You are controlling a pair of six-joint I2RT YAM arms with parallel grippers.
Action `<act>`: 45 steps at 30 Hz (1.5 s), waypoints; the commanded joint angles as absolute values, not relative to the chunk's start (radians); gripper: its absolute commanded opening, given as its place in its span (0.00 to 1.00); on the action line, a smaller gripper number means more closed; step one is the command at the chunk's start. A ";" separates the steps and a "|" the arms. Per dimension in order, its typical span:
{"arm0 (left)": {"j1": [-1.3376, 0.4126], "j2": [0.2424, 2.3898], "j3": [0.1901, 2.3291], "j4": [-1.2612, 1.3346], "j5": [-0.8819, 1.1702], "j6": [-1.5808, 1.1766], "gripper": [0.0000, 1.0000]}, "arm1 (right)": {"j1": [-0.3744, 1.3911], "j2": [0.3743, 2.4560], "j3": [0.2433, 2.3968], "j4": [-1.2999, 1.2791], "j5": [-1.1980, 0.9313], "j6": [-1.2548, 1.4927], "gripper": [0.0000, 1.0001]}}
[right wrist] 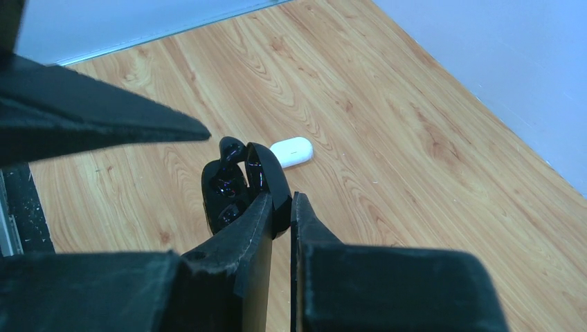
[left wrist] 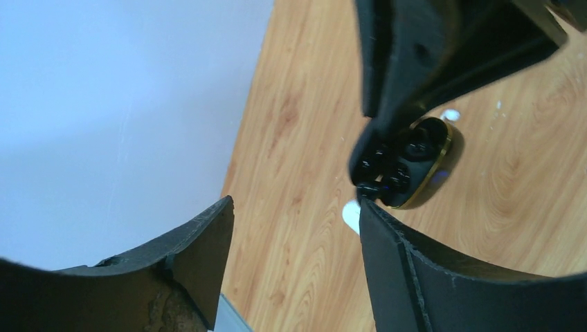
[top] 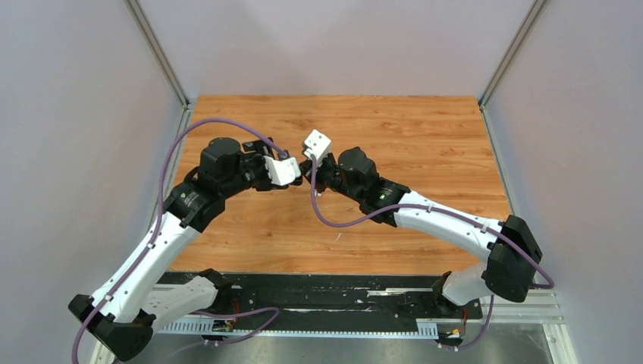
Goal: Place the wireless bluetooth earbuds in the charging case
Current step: Place the earbud in the charging case, then adjust the earbud with the charging case.
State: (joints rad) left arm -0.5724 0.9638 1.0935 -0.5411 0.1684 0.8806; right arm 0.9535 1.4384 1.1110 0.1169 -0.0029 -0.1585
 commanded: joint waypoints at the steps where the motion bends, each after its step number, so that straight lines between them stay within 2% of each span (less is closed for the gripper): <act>1: -0.567 0.936 1.199 -0.568 0.108 0.718 0.76 | 0.950 1.400 1.115 0.178 -0.009 -0.158 0.00; 6: -0.560 0.915 1.257 -0.684 0.047 0.573 0.81 | 0.946 1.395 1.117 0.179 -0.006 -0.166 0.00; 8: -0.536 0.932 1.291 -0.748 0.011 0.421 0.82 | 0.945 1.391 1.114 0.179 -0.002 -0.179 0.00; 10: -0.474 0.972 1.338 -0.852 0.066 0.157 0.79 | 0.943 1.382 1.112 0.182 -0.002 -0.208 0.00; 12: -0.383 1.026 1.371 -0.962 0.227 -0.027 0.74 | 0.942 1.371 1.102 0.197 -0.001 -0.243 0.00; 15: -0.239 1.062 1.333 -0.945 0.526 -0.179 0.68 | 0.942 1.361 1.087 0.219 0.046 -0.287 0.00; 17: -0.189 1.077 1.304 -0.909 0.587 -0.244 0.66 | 0.943 1.364 1.086 0.218 0.062 -0.311 0.00; 20: -0.135 1.138 1.275 -0.844 0.737 -0.306 0.51 | 0.942 1.368 1.093 0.208 0.066 -0.323 0.00; 25: -0.111 1.192 1.251 -0.664 0.949 -0.439 0.50 | 0.943 1.382 1.101 0.193 0.071 -0.335 0.00; 30: -0.111 1.233 1.249 -0.594 0.974 -0.517 0.56 | 0.944 1.395 1.107 0.182 0.066 -0.350 0.00; 34: -0.110 1.254 1.235 -0.554 0.962 -0.539 0.56 | 0.946 1.406 1.119 0.177 0.055 -0.342 0.00; 45: -0.116 1.307 1.253 -0.544 0.927 -0.536 0.47 | 0.950 1.432 1.150 0.178 0.042 -0.329 0.00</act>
